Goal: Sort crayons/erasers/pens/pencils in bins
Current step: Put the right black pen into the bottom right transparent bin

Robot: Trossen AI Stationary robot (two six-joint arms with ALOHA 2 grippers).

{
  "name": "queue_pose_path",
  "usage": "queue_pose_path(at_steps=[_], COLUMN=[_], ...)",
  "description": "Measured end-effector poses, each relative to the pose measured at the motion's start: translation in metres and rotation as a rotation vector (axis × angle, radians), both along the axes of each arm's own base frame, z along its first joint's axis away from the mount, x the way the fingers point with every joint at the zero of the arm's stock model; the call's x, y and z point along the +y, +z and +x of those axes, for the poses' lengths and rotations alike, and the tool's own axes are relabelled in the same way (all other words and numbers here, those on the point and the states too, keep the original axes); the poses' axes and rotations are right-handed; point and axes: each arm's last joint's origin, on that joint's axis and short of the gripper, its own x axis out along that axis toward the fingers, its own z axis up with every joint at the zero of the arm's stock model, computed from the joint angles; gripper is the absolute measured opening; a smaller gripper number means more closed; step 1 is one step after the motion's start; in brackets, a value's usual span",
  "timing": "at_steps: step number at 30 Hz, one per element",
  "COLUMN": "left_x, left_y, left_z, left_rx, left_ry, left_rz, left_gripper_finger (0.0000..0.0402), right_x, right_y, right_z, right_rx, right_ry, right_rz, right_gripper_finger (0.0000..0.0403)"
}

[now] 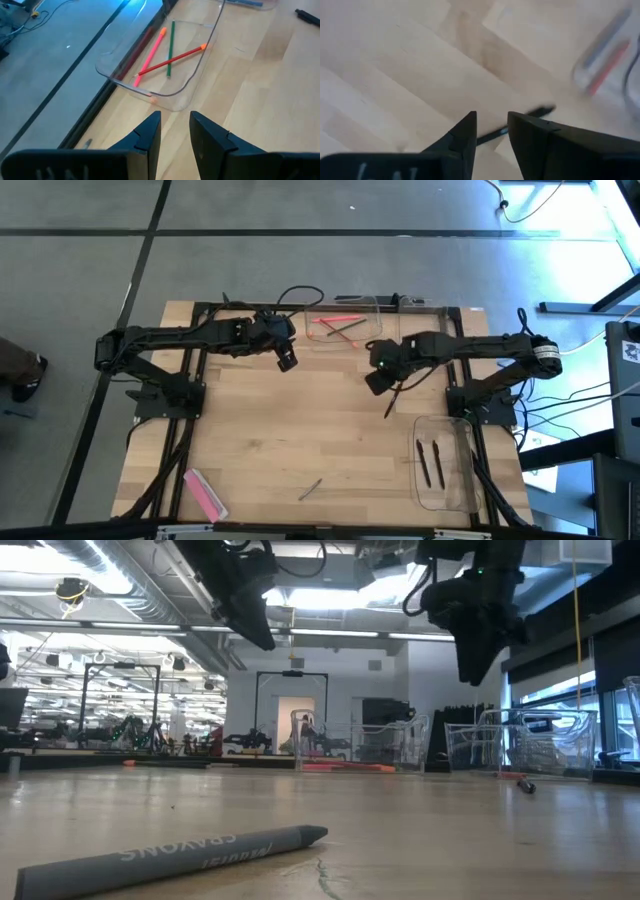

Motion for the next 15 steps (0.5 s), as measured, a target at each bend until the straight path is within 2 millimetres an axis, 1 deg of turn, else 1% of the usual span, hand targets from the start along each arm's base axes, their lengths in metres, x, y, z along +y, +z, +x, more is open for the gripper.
queue_pose_path(at_steps=[5,10,12,15], left_x=[0.000,-0.001,-0.003,-0.010], left_y=[0.000,0.001,0.001,0.001], left_z=[0.000,0.002,0.003,0.006], left_rx=[0.014,0.024,0.032,0.033], left_ry=[-0.028,-0.067,-0.124,-0.265], left_rz=[0.023,0.043,0.038,0.011], left_gripper_finger=[0.0094,0.0094,0.0094,0.0094], right_x=[0.010,0.016,0.018,0.020], right_y=[0.000,-0.002,-0.003,-0.004], right_z=[0.000,0.001,0.002,0.003], right_rx=[-0.021,-0.029,-0.030,-0.029], right_ry=[-0.154,-0.246,-0.264,-0.308], right_rz=[-0.018,-0.068,-0.068,-0.047], right_gripper_finger=[0.0113,0.0113,0.0113,0.0113])
